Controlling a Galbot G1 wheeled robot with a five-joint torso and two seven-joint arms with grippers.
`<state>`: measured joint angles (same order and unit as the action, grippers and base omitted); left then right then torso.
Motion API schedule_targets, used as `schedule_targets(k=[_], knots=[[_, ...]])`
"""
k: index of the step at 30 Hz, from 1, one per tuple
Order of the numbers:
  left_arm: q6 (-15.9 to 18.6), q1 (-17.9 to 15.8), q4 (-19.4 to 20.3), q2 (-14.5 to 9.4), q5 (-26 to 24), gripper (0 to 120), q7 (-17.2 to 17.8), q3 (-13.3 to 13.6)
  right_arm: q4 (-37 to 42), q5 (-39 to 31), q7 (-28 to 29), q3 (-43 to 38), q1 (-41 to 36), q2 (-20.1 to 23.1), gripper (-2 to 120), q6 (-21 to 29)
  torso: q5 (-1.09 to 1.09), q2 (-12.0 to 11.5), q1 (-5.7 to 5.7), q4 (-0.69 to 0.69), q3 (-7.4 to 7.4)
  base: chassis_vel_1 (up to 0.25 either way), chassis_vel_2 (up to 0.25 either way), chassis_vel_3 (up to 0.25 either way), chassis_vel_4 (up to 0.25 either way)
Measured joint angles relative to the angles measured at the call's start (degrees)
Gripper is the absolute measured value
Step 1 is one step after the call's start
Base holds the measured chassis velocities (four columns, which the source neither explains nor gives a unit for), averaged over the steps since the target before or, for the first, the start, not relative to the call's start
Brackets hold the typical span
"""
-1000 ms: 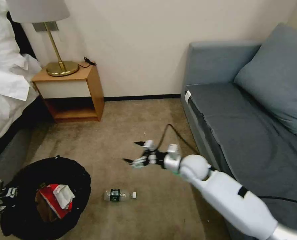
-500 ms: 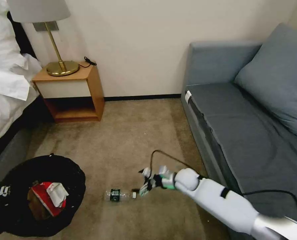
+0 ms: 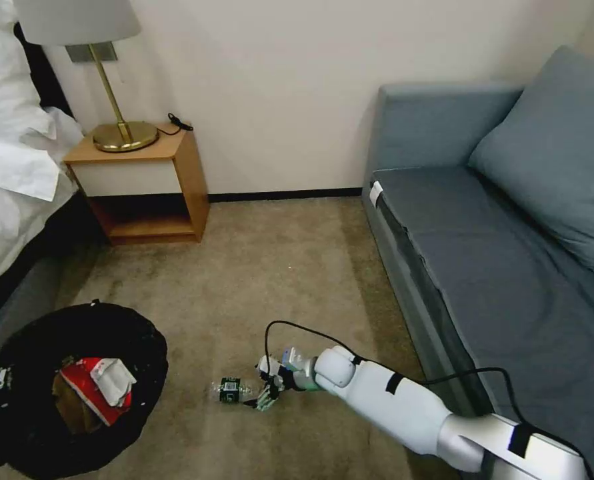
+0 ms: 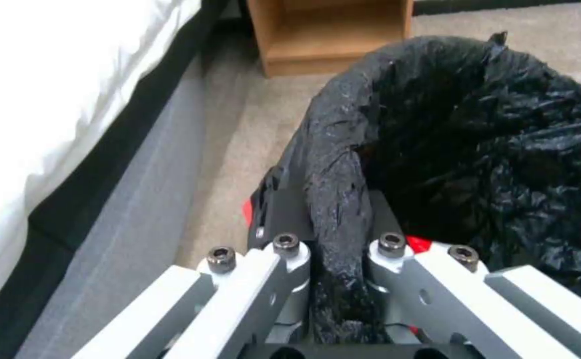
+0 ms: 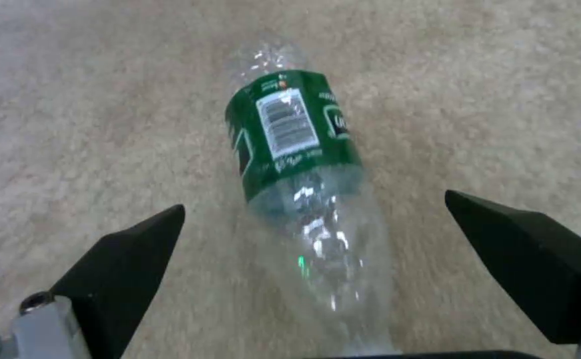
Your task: Pick up the trash bin, then pick up the garbage on the floor and place it into the trash bin.
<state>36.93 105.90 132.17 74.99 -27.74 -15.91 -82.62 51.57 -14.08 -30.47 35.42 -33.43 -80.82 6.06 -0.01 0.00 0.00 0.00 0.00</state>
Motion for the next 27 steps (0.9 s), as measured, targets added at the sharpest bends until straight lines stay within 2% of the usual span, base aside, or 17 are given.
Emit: schedule_targets(k=[6,8,11,12,15,18,27], knots=[[0.03,0.23,0.29,-0.10,0.11,5,0.00,0.13,-4.60,3.01,0.09,-1.03,-0.08,-3.07,95,-1.14,-0.01,0.00,0.00,0.00,0.00,0.000,0.000,0.000,0.000],[0.11,0.28,0.78,-0.13,0.09,5,-0.06,0.14,-7.47,4.20,0.61,-1.95,-0.18,-4.64,84,-1.61,0.00,0.00,0.00,-0.01,0.00,0.000,0.000,0.000,0.000],[0.14,0.32,0.95,-0.13,0.09,5,-0.08,0.14,-9.08,4.66,0.67,-2.72,-0.21,-5.35,77,-1.72,0.00,0.00,0.00,0.00,0.00,0.000,0.000,0.000,0.000],[0.16,0.33,0.97,-0.14,0.09,5,-0.09,0.18,-9.73,5.09,0.68,-3.01,-0.23,-5.67,71,-1.85,0.00,0.00,0.00,0.00,0.00,0.000,0.000,0.000,0.000],[0.15,0.37,0.98,-0.09,0.09,5,-0.09,0.23,-9.53,5.35,0.64,-2.68,-0.37,-5.49,63,-2.06,0.00,0.00,0.00,0.00,0.00,0.000,0.000,0.000,0.000],[0.16,0.48,0.98,0.01,0.11,5,-0.09,0.32,-8.75,5.37,0.63,-2.38,-0.68,-5.25,48,-2.12,0.00,0.00,0.00,-0.01,0.00,0.000,0.000,0.000,0.000],[0.15,0.45,1.08,0.16,0.24,5,-0.09,0.79,-6.11,4.40,0.85,-3.34,-1.30,-3.59,29,-2.06,0.01,0.00,0.00,0.00,0.00,0.000,0.000,0.000,0.000]])
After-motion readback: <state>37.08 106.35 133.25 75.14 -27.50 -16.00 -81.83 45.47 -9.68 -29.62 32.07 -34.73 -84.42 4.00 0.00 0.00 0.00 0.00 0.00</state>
